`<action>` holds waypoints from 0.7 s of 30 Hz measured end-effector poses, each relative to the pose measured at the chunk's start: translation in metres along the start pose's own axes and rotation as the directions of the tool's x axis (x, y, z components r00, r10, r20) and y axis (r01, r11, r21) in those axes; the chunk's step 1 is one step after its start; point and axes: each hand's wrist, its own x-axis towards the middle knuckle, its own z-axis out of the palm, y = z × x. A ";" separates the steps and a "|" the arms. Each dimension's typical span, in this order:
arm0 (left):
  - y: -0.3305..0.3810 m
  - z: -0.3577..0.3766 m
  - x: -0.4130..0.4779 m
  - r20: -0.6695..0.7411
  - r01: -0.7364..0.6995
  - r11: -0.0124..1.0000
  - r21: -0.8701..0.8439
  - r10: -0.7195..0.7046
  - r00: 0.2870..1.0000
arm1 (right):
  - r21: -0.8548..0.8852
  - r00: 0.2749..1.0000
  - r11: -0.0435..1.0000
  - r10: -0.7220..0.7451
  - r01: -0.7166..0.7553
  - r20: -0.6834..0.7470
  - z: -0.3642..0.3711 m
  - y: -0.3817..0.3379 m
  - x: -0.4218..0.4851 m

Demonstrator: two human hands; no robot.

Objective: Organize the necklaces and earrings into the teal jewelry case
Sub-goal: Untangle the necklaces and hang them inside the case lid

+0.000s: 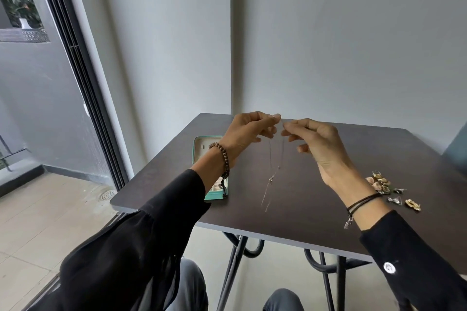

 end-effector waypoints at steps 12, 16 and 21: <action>0.002 0.003 0.001 -0.004 -0.026 0.998 -0.061 0.025 1.000 | 0.091 0.998 0.993 0.069 -0.070 0.013 -0.011 0.010 0.005; 0.000 0.001 0.001 -0.042 -0.030 0.993 -0.115 0.025 0.999 | 0.044 0.994 0.994 0.102 -0.104 0.037 -0.015 0.019 0.001; -0.006 -0.008 0.002 -0.103 -0.003 0.980 -0.198 -0.018 0.994 | 0.024 0.981 0.982 0.186 -0.187 0.050 -0.024 0.033 -0.005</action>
